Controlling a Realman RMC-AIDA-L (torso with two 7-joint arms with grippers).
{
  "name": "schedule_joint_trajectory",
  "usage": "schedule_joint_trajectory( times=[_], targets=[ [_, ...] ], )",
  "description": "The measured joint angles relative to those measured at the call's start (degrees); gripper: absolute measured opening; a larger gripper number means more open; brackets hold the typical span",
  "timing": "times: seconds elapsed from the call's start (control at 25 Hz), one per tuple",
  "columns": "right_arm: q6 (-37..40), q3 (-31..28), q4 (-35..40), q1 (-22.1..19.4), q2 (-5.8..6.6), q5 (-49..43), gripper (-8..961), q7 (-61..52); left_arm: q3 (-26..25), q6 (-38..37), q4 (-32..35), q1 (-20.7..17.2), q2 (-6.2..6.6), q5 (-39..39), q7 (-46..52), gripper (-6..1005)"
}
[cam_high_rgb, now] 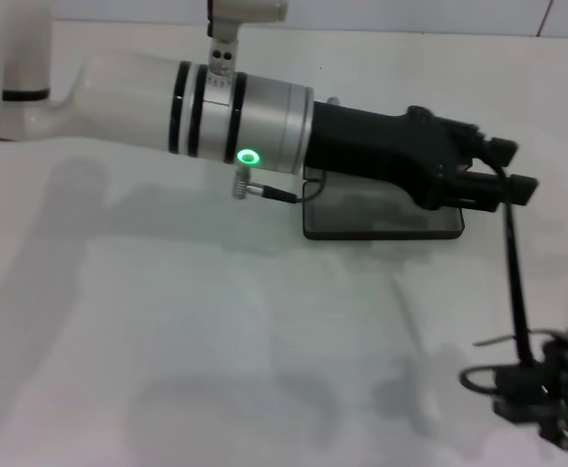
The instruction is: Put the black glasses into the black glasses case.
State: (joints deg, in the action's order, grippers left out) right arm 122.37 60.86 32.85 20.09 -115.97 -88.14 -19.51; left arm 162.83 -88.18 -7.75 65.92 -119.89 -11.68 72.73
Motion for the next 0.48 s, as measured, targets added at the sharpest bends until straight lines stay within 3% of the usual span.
schedule_joint_trajectory(
  times=[0.16, 0.48],
  targets=[
    [-2.1, -1.5, -7.2, 4.0, 0.49, 0.0, 93, -3.2, 0.0, 0.1, 2.8, -1.0, -0.01, -4.3, -5.6, 543],
    [-8.4, -2.1, -8.2, 4.9, 0.31, 0.5, 93, -9.5, 0.0, -1.3, 5.0, -4.7, 0.16, -8.3, -13.4, 542]
  ],
)
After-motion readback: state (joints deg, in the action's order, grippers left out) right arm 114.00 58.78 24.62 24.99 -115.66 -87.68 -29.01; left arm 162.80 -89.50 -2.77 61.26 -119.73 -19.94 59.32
